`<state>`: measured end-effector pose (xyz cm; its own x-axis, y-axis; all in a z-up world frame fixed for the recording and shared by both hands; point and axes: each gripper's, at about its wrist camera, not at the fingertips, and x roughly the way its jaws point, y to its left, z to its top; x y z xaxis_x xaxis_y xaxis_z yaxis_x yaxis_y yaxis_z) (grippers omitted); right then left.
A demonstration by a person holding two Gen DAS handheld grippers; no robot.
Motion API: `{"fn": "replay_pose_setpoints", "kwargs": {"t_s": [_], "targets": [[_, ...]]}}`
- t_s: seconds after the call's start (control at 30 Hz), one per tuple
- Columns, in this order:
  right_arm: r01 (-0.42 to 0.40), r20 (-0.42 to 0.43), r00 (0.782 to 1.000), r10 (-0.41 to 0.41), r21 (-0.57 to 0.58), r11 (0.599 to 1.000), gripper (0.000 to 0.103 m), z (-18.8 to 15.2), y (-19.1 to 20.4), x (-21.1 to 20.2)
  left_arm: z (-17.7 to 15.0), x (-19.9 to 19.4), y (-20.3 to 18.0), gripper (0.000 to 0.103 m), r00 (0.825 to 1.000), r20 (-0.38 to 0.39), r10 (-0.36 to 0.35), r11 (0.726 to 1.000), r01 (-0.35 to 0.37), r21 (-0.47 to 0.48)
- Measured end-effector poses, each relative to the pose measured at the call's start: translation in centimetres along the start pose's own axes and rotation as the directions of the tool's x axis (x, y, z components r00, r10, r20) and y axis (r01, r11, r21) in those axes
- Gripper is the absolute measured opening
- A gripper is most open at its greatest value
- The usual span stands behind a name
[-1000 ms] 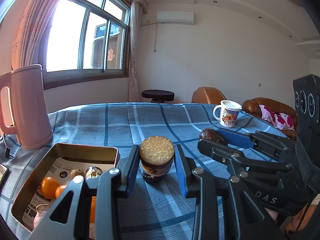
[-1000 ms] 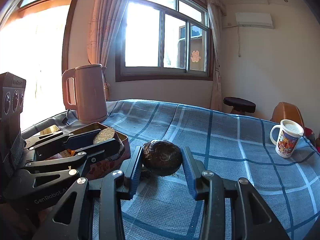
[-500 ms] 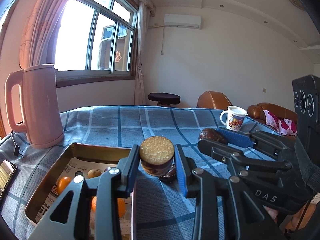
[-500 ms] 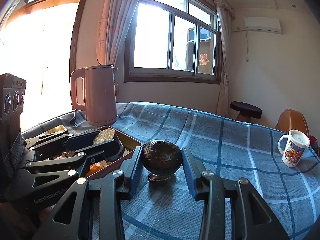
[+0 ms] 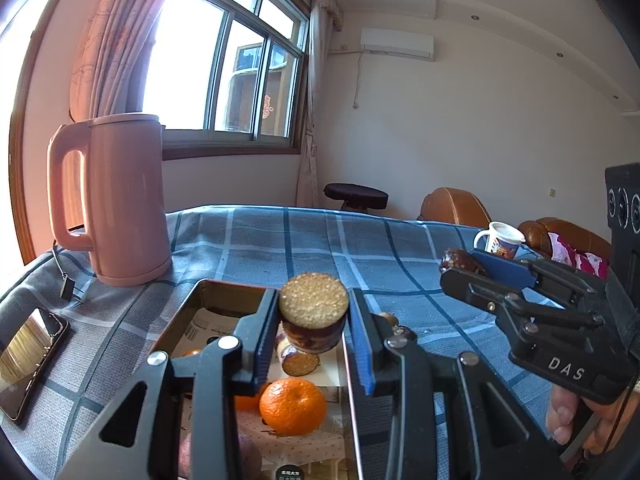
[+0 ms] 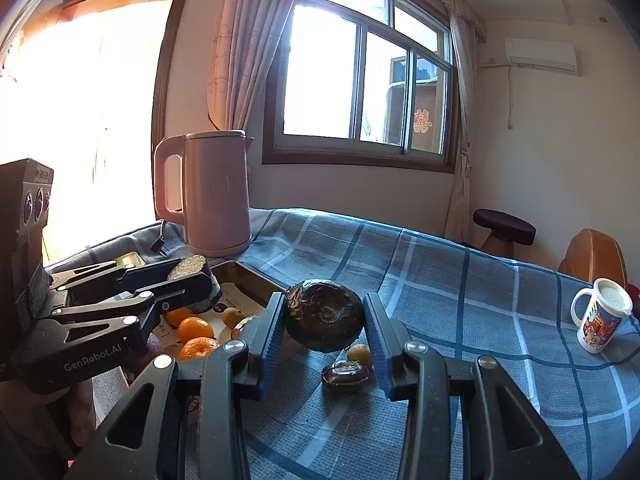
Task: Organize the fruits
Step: 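Lower the round cake into the tin with the left tool while the right tool lowers the brown fruit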
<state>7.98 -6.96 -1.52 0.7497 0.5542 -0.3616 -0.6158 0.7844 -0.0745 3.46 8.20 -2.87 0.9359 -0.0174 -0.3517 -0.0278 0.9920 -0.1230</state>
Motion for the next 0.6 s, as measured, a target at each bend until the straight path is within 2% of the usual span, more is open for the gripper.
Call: {"fn": "replay_pose_setpoints", "kwargs": {"t_s": [0.6], "targets": [[-0.066, -0.033, 0.997, 0.064, -0.067, 0.996, 0.041, 0.8, 4.3, 2.7, -0.5, 0.1, 3.2, 0.036, 0.998, -0.033, 0.06, 0.998, -0.061, -0.035]]}}
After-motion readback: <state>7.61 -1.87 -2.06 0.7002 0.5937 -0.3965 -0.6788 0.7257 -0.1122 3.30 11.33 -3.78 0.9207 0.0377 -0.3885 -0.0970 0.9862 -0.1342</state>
